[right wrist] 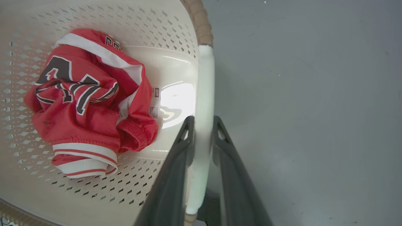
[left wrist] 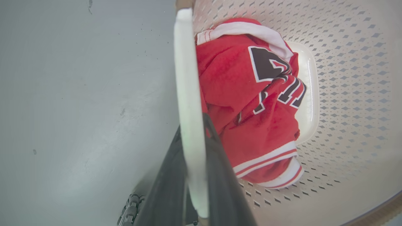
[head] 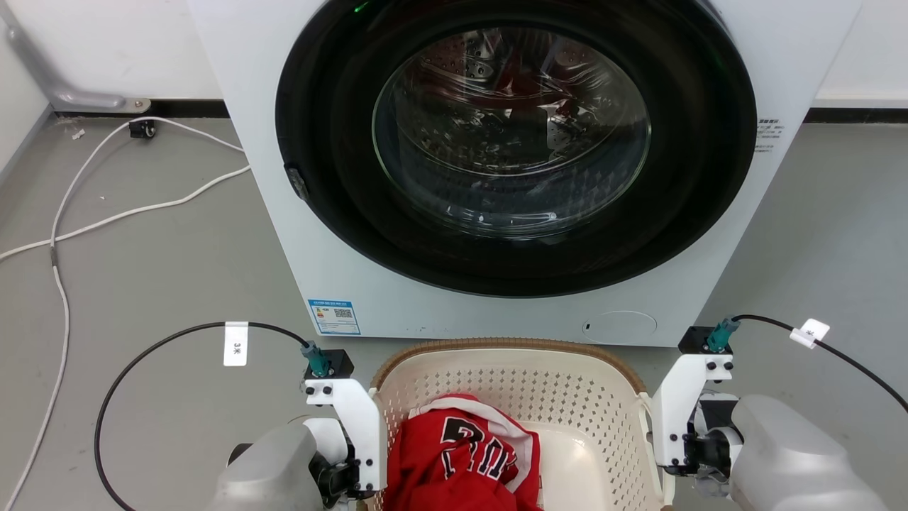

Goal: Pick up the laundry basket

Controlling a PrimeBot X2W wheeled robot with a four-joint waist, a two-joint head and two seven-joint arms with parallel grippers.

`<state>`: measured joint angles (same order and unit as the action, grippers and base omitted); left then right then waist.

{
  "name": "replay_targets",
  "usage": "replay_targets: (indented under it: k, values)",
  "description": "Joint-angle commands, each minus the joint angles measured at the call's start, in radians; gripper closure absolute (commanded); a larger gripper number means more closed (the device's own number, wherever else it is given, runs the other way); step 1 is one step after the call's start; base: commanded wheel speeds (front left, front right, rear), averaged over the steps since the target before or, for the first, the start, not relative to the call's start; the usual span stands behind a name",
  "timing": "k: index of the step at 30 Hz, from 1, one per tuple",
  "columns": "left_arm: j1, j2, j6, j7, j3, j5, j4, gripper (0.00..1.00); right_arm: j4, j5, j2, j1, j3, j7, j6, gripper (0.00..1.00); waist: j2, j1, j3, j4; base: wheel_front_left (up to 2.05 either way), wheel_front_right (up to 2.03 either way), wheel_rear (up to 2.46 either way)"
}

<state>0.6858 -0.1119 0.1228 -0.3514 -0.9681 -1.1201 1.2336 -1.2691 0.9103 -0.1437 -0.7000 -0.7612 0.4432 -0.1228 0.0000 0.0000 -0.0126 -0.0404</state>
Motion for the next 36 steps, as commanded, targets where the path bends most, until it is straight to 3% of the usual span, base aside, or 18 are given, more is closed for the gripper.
replay_targets:
  k: [1, 36]
  values:
    - [0.019, 0.033, 0.014, 0.005, -0.005, -0.004, -0.015, 1.0, 0.014, 0.011, 0.036, -0.013, -0.004, -0.004, -0.014, 1.0, 0.0, 0.0, 0.0, 0.0, 0.0, 0.0, 0.0]
    - [0.018, 0.024, 0.014, 0.012, -0.042, -0.047, -0.002, 1.0, 0.005, 0.049, 0.039, -0.01, -0.027, 0.028, -0.015, 1.0, 0.0, 0.0, -0.002, 0.008, 0.0, 0.0, 0.0]
